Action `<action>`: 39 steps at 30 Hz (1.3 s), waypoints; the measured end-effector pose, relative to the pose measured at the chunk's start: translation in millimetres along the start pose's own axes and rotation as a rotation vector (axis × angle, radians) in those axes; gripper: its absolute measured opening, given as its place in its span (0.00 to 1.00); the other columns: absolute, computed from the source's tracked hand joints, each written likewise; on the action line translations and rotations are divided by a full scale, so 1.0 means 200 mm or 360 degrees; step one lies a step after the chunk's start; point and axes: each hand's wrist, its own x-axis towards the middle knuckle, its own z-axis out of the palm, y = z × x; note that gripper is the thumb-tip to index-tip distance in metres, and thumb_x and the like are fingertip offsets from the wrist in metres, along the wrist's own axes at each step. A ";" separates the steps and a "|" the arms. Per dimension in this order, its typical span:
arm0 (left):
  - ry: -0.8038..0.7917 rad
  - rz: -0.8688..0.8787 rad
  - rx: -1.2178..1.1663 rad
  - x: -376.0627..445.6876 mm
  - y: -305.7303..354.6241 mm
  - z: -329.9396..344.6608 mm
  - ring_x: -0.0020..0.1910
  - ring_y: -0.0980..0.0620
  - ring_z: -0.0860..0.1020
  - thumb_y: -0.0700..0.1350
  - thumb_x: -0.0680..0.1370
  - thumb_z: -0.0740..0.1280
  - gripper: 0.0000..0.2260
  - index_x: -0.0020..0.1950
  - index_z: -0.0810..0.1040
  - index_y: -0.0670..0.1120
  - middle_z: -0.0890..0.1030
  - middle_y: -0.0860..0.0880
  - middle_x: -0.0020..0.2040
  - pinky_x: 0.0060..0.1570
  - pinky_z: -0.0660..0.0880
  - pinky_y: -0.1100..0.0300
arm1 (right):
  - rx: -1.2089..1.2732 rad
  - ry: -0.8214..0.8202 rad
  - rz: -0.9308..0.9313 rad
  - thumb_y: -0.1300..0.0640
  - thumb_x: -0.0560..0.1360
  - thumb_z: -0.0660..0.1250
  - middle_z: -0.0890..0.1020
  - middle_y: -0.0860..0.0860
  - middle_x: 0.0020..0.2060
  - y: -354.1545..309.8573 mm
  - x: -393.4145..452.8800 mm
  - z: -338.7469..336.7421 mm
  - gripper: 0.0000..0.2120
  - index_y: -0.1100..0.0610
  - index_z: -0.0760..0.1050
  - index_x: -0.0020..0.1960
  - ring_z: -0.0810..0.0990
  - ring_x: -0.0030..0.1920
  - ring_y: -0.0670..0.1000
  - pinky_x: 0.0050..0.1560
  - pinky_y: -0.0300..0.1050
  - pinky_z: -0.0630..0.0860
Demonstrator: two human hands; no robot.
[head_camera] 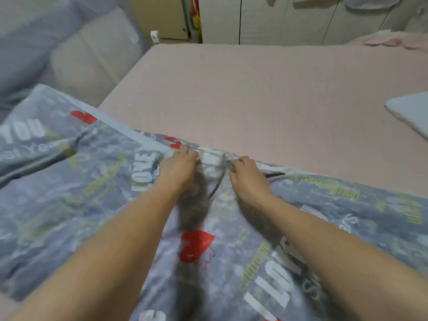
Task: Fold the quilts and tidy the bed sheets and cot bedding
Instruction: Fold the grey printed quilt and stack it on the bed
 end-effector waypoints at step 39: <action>0.0167 0.0171 -0.0199 0.72 -2.07 0.34 0.72 0.43 0.64 0.42 0.79 0.62 0.16 0.67 0.73 0.49 0.58 0.44 0.76 0.67 0.65 0.50 | -0.0460 -0.0439 0.0519 0.62 0.78 0.58 0.66 0.65 0.67 -1.44 1.28 0.94 0.19 0.65 0.62 0.68 0.71 0.65 0.65 0.63 0.54 0.68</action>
